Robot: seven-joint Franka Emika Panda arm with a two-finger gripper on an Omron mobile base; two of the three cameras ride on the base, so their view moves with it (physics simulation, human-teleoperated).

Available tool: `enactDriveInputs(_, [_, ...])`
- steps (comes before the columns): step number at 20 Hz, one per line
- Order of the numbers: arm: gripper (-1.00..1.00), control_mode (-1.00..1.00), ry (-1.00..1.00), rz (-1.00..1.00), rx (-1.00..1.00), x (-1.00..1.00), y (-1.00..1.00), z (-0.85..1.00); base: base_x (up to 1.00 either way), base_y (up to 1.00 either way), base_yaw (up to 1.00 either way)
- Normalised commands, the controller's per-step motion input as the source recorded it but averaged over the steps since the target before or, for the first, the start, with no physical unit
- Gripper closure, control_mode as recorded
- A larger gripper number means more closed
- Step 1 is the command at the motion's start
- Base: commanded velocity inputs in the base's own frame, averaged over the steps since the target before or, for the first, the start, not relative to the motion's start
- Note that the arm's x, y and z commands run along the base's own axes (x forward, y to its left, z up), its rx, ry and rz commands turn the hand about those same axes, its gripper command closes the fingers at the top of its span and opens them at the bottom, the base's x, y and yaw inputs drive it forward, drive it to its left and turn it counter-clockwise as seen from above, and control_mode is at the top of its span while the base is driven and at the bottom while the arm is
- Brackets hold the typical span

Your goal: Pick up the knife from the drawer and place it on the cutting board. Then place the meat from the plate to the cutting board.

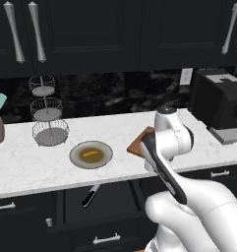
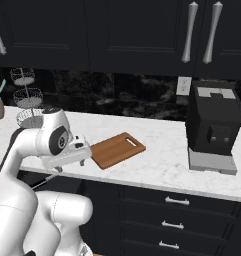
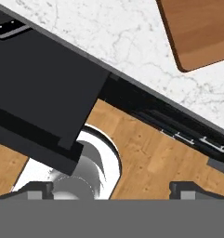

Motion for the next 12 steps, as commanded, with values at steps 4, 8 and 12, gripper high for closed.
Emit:
enactDriveInputs(4, [-1.00,-1.00,0.03,0.05,0.00,-0.02,0.00,-0.06,0.00,0.00,0.00])
enactDriveInputs(8, [-1.00,1.00,0.02,0.00,0.00,-0.09,0.00,-0.03,-0.04,-0.04,0.03])
enactDriveInputs(12, [-1.00,1.00,0.00,0.00,0.00,0.00,0.00,0.00,-0.02,-0.40,0.33])
